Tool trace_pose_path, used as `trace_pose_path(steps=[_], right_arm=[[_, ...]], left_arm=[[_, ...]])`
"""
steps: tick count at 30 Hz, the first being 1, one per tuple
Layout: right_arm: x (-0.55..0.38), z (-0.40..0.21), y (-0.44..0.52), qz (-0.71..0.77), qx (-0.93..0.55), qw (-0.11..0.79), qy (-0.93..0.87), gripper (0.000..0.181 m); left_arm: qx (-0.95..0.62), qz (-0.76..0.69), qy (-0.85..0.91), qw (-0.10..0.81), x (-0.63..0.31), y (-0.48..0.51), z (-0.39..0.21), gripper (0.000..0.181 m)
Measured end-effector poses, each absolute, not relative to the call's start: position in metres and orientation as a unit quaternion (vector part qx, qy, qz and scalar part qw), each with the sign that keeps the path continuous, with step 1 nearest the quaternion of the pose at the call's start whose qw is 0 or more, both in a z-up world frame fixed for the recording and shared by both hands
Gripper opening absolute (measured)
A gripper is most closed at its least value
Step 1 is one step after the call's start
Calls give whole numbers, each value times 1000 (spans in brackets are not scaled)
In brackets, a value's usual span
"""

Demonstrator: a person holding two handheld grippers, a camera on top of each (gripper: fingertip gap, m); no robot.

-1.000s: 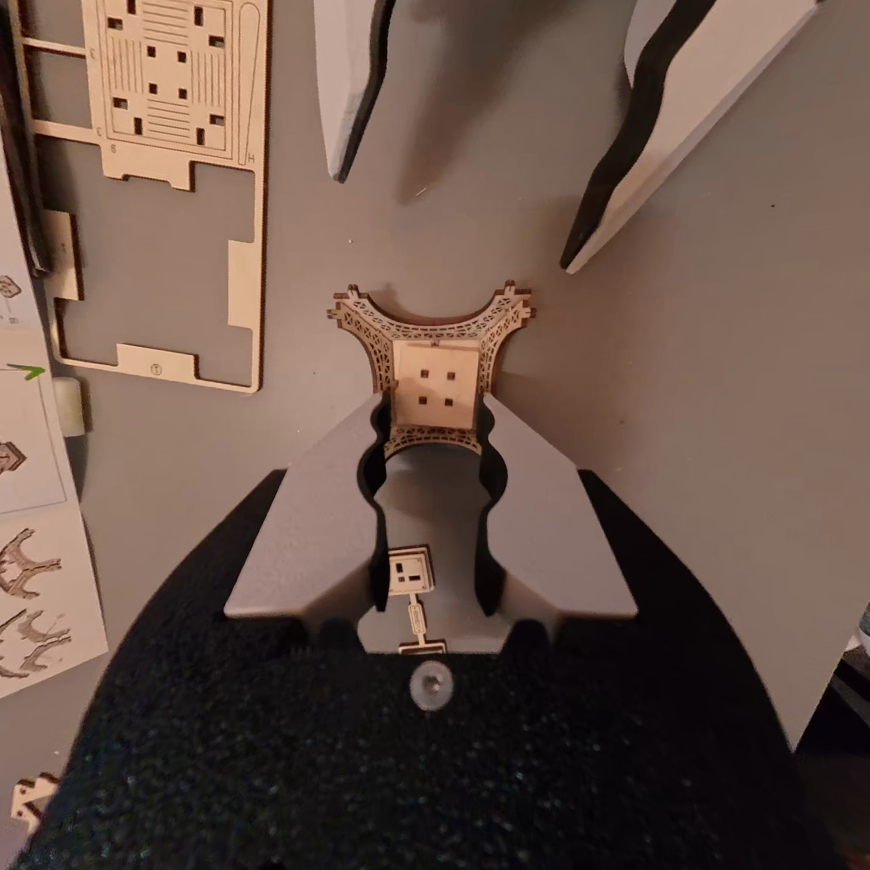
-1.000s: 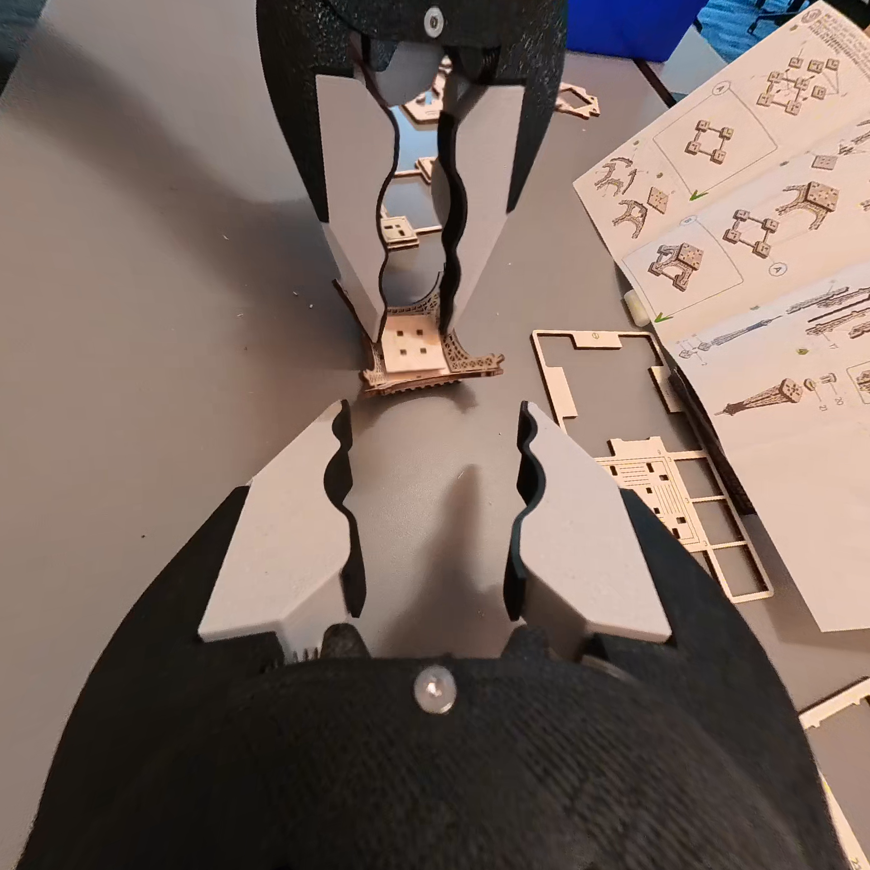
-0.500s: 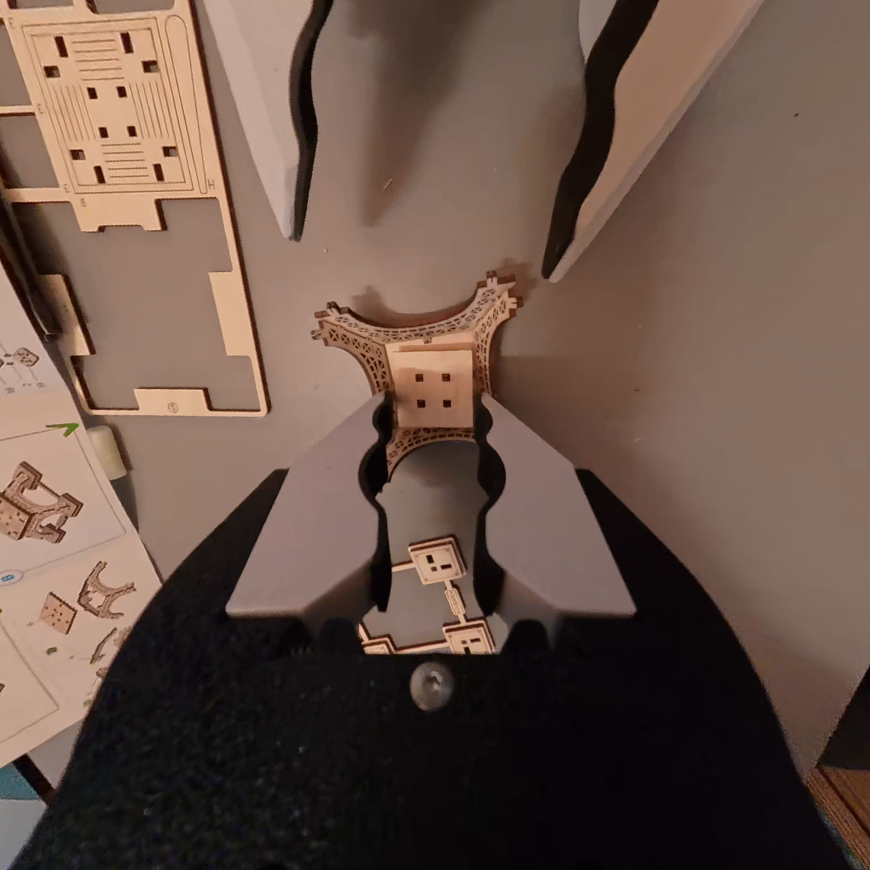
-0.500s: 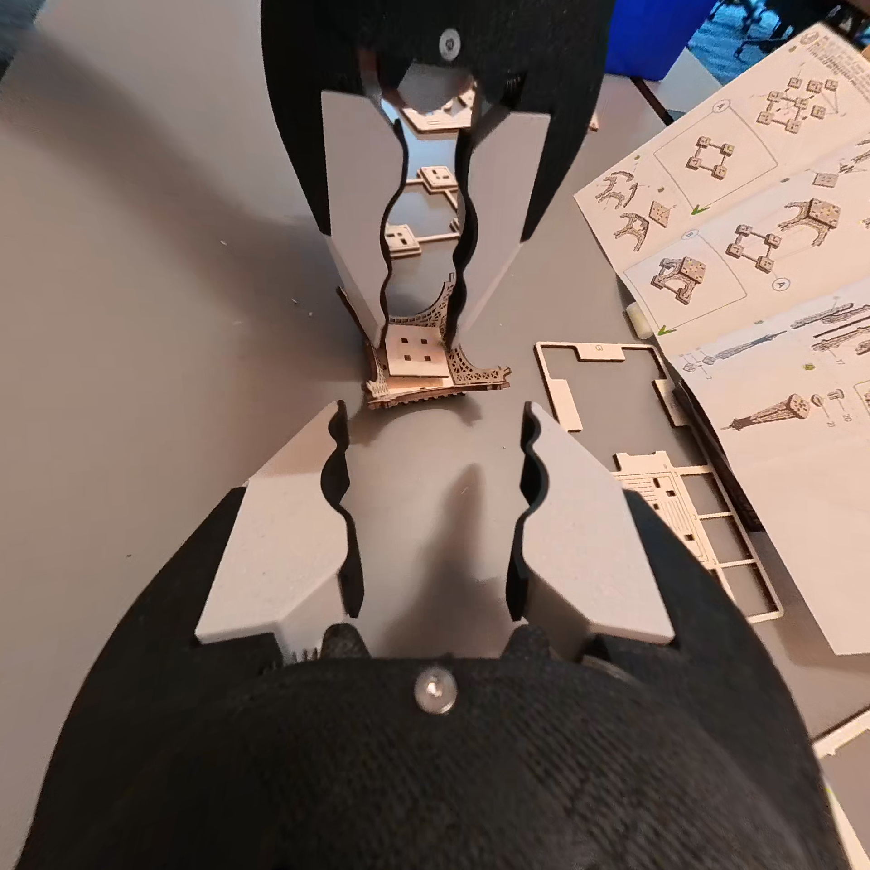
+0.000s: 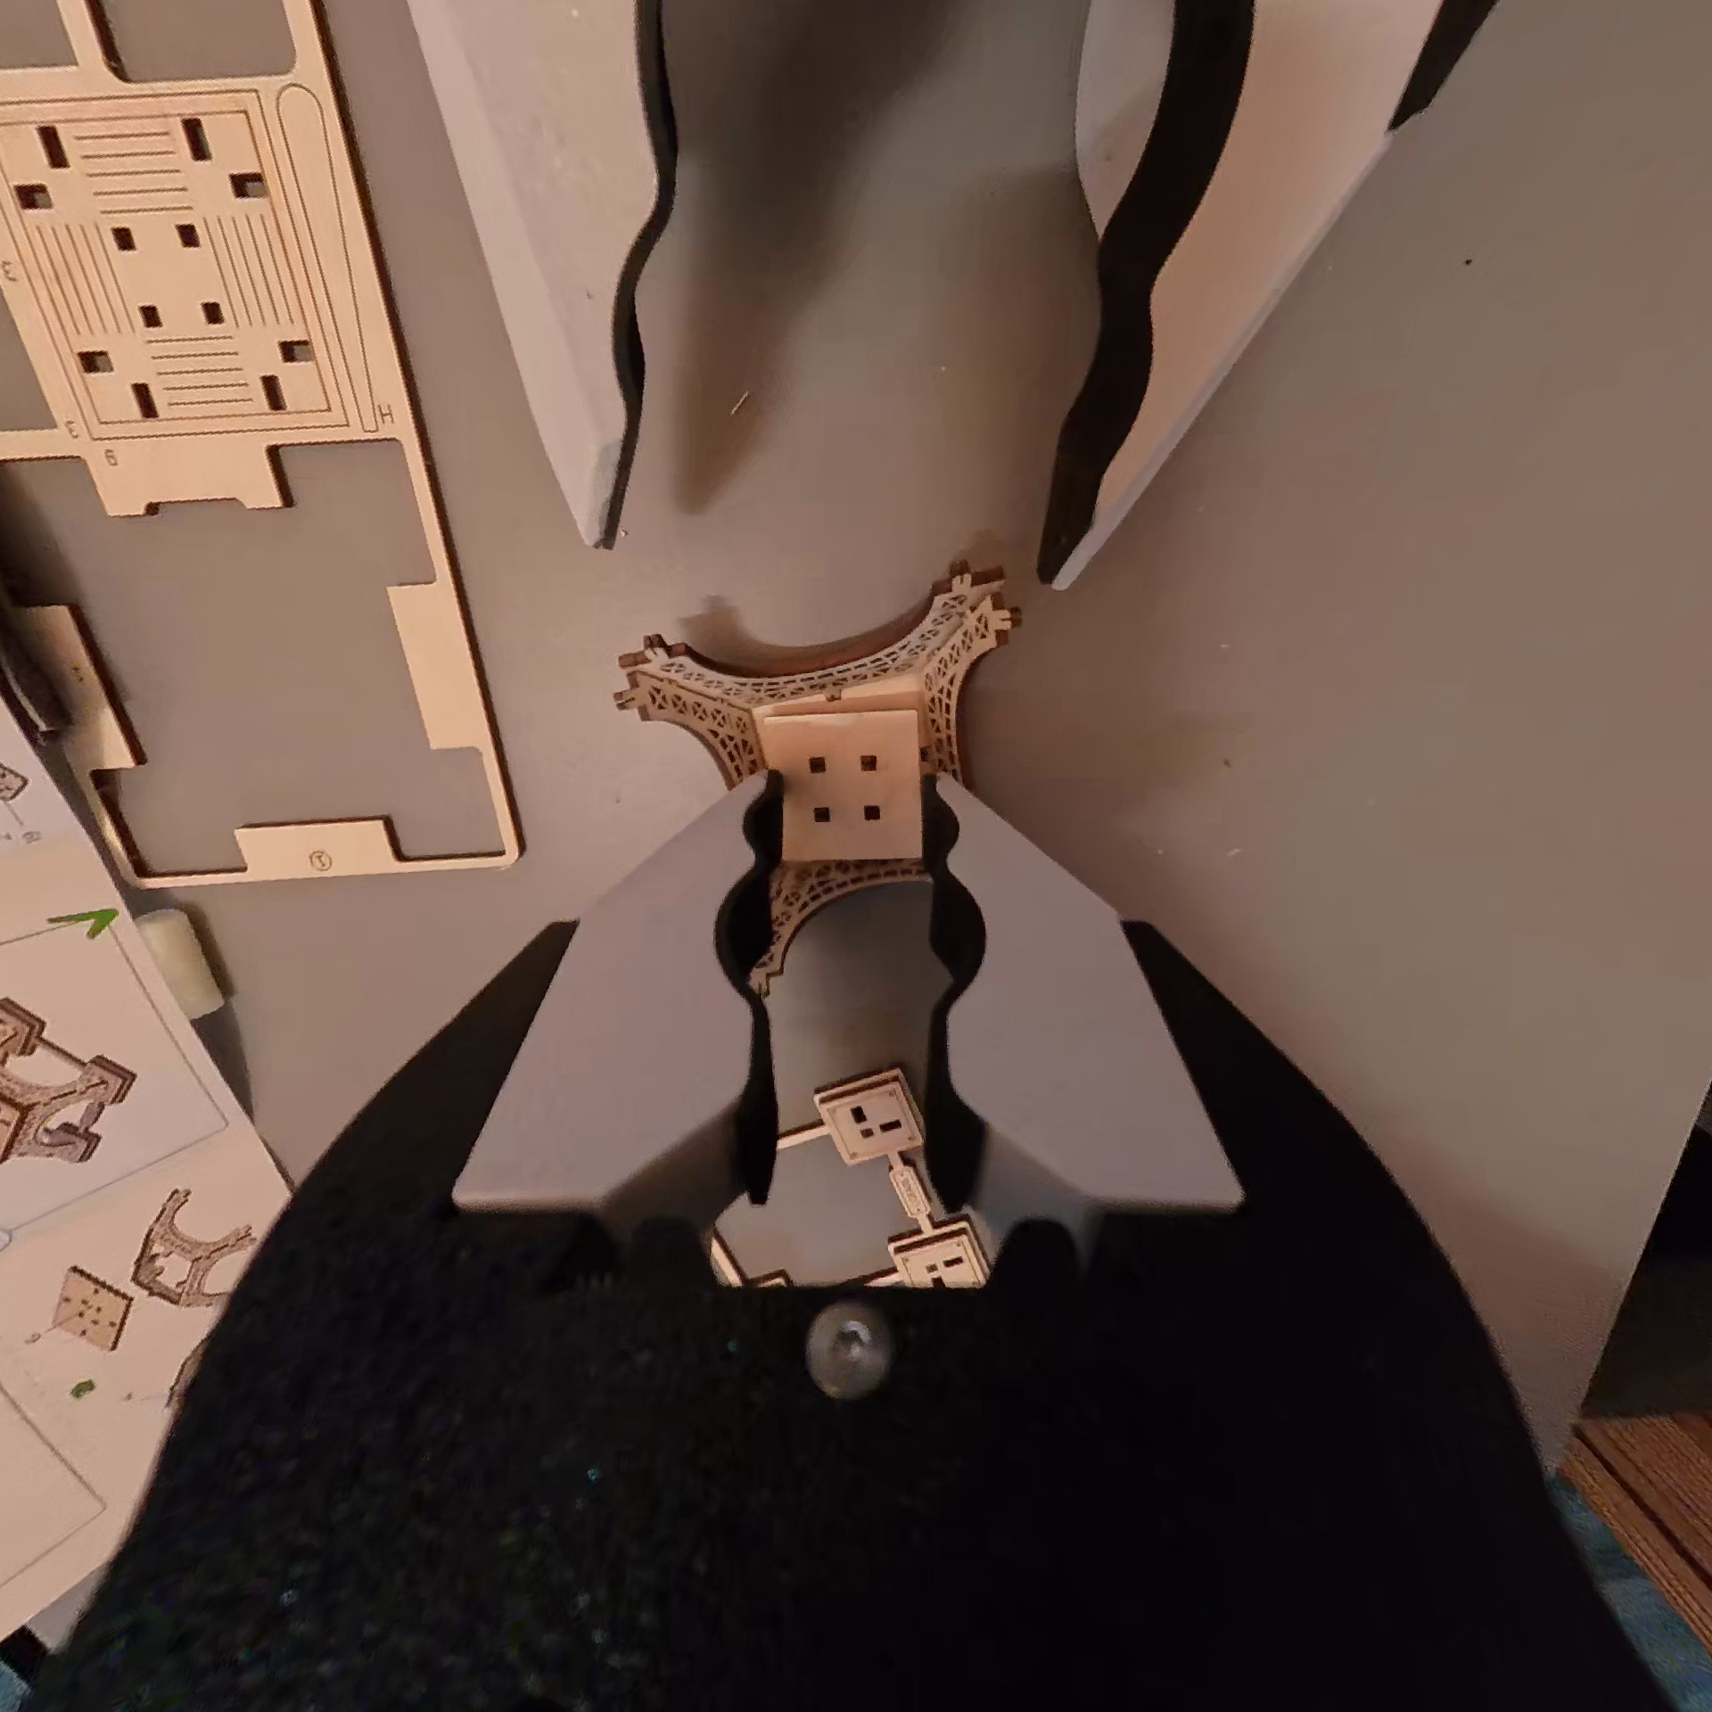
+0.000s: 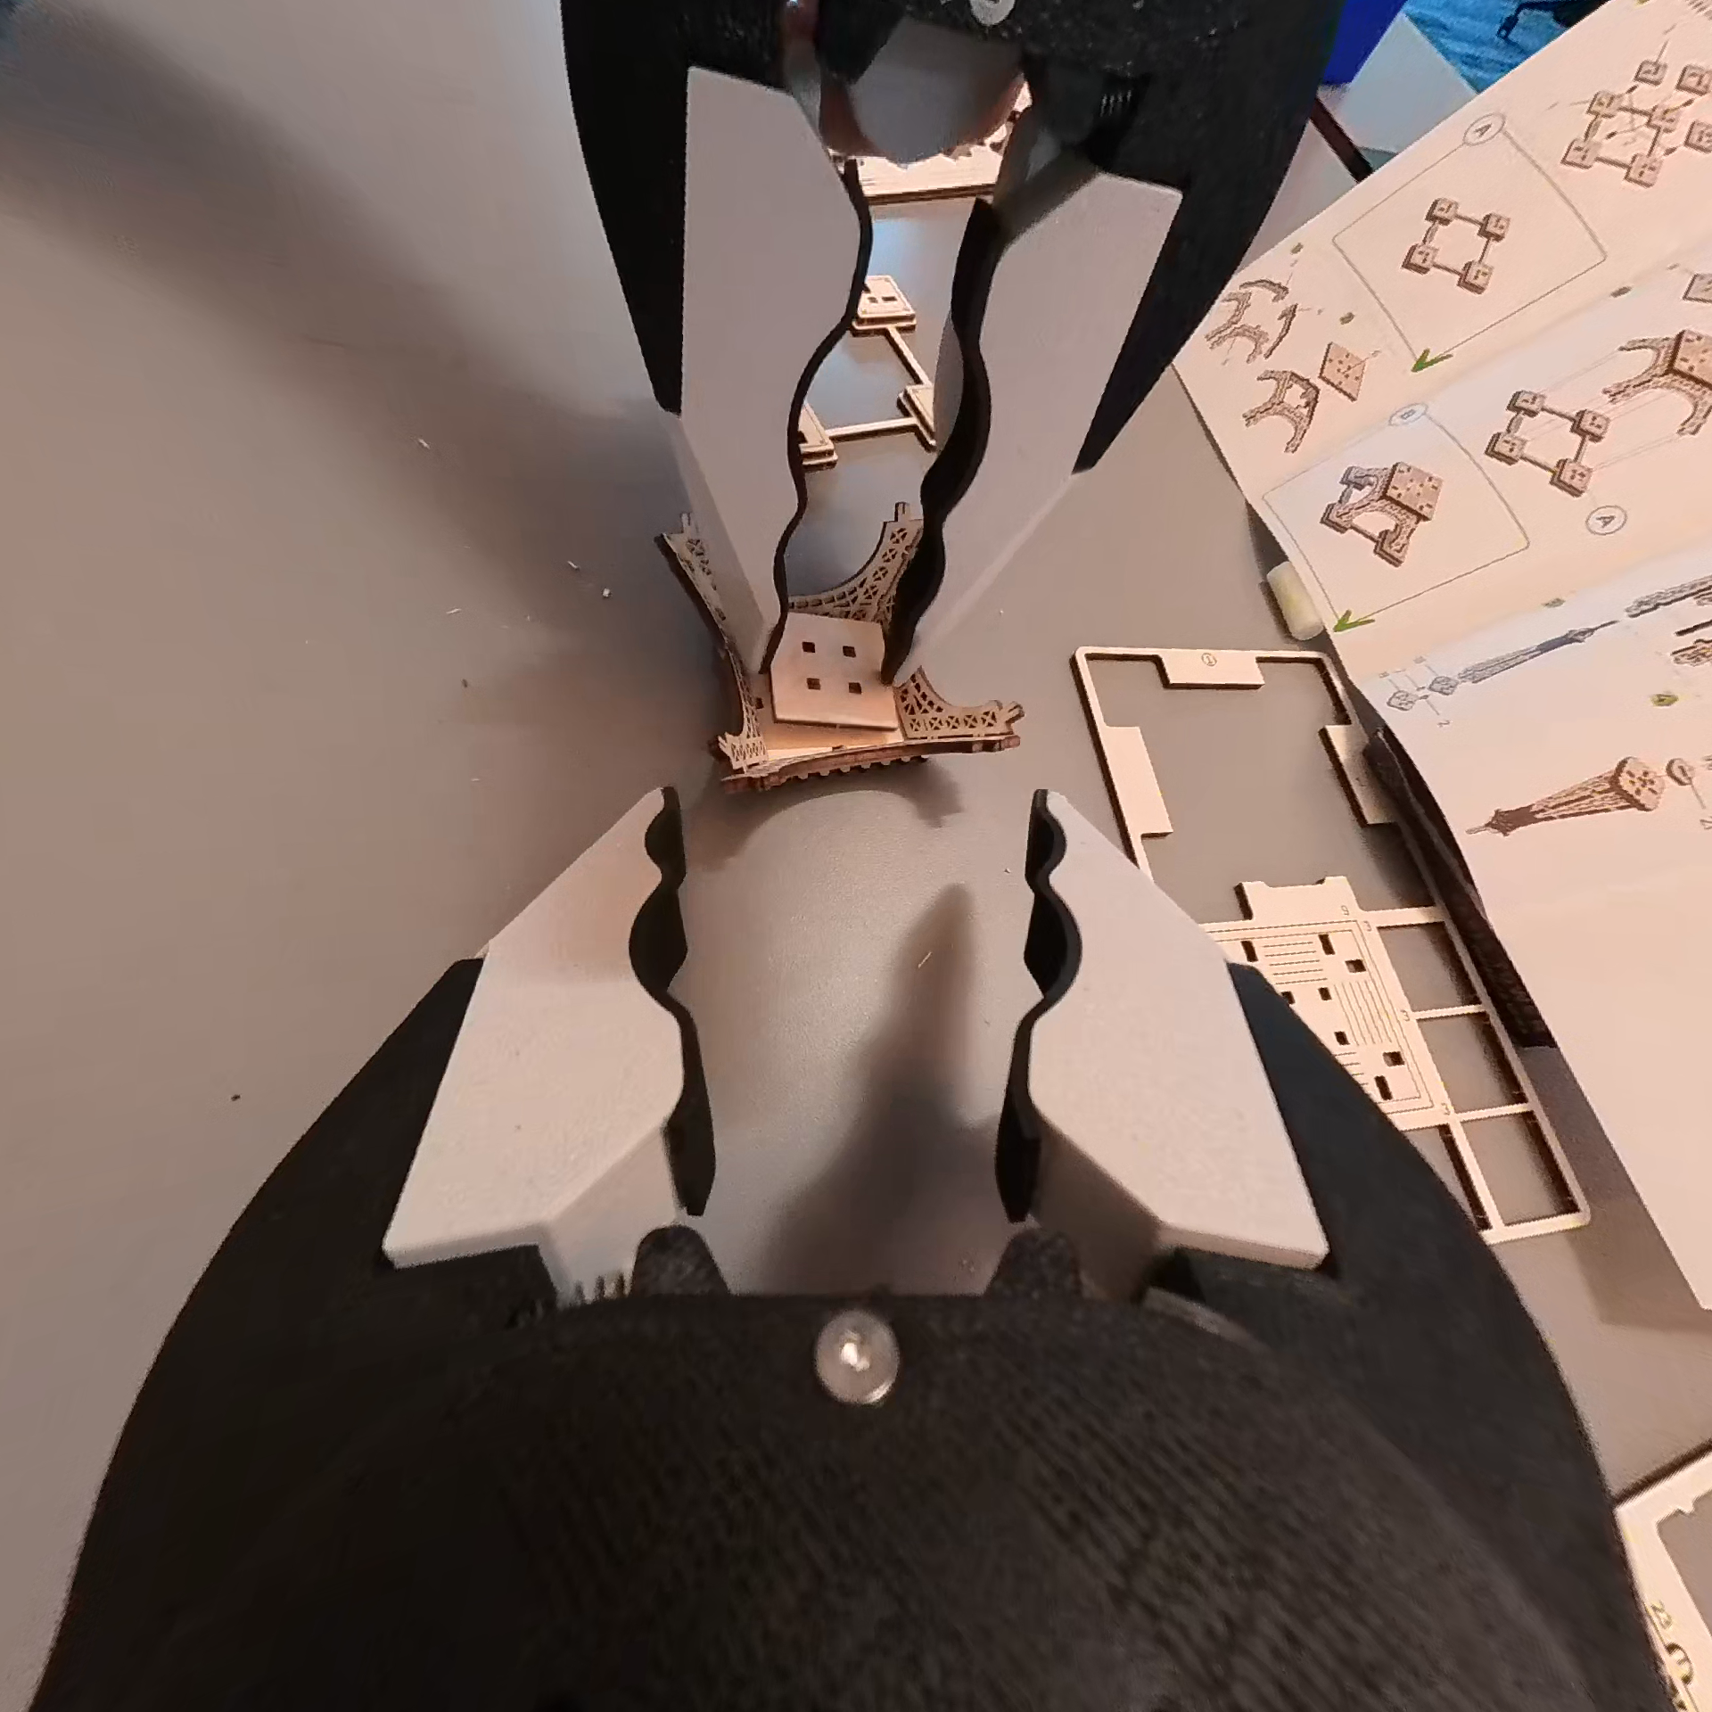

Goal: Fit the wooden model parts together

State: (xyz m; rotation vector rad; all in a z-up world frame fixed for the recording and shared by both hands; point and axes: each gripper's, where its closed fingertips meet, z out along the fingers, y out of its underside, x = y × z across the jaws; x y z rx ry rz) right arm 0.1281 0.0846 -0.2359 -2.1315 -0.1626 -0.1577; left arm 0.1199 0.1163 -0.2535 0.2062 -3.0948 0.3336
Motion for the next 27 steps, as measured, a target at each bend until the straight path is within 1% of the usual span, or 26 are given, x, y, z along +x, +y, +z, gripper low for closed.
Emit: trace_pose_path(steps=[2,5,17,23,27], right_arm=[[128,-236,85,-64,-873,478,-66,73],[128,-237,85,-65,-875,476,-67,73],[128,-238,85,-69,-876,473,-69,74],[128,-239,85,-71,-876,471,-71,73],[128,-238,84,-70,-875,474,-68,73]], left_arm=[[71,106,-992,13,119,117,-253,27],[78,116,-990,22,116,117,-249,33],[97,103,-990,24,119,117,-254,31],[119,112,-986,37,116,117,-251,33],[158,130,-977,60,117,114,-248,29]])
